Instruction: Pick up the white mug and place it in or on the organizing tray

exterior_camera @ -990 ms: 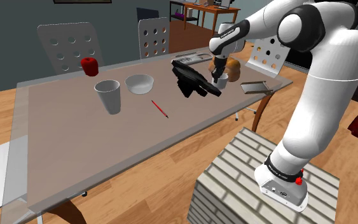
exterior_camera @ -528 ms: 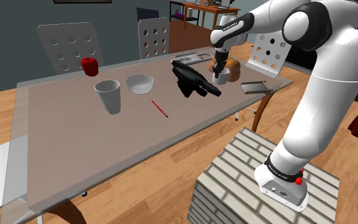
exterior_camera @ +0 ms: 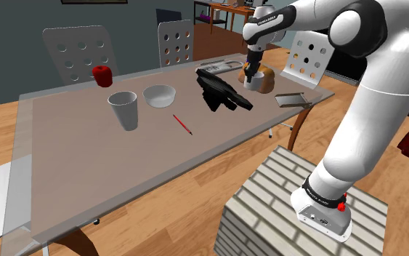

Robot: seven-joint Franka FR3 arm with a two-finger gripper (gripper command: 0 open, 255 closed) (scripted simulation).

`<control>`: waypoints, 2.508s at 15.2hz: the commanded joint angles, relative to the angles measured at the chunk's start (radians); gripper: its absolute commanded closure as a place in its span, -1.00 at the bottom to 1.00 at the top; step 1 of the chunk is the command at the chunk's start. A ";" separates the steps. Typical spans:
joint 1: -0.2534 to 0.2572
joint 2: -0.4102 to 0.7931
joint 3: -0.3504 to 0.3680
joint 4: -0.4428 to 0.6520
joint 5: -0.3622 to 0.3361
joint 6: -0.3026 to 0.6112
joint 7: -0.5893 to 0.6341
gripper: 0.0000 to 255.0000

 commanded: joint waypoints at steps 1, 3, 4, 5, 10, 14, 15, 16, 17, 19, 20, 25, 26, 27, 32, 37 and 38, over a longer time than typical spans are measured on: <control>0.000 -0.007 -0.001 0.022 -0.003 -0.028 0.000 1.00; 0.000 -0.013 -0.001 0.041 -0.005 -0.053 0.001 1.00; 0.000 -0.016 -0.002 0.051 -0.006 -0.066 0.002 1.00; -0.010 -0.030 -0.010 0.035 -0.010 -0.063 -0.017 1.00; -0.063 -0.088 -0.058 -0.024 -0.028 -0.056 -0.113 1.00; -0.108 -0.119 -0.099 -0.050 -0.038 -0.056 -0.196 1.00; -0.119 -0.125 -0.110 -0.053 -0.039 -0.057 -0.217 1.00; -0.130 -0.129 -0.121 -0.056 -0.041 -0.058 -0.239 1.00; -0.142 -0.132 -0.132 -0.057 -0.041 -0.059 -0.262 1.00; -0.165 -0.136 -0.155 -0.056 -0.041 -0.062 -0.308 1.00; -0.178 -0.136 -0.166 -0.054 -0.040 -0.064 -0.332 1.00; -0.240 -0.120 -0.224 -0.025 -0.025 -0.076 -0.457 1.00; -0.248 -0.116 -0.230 -0.019 -0.022 -0.079 -0.473 1.00; -0.248 -0.113 -0.231 -0.031 -0.021 -0.065 -0.474 1.00; -0.250 -0.096 -0.231 -0.081 -0.010 -0.001 -0.480 1.00; -0.253 -0.073 -0.231 -0.126 0.005 0.063 -0.490 1.00; -0.254 -0.068 -0.231 -0.134 0.009 0.076 -0.492 1.00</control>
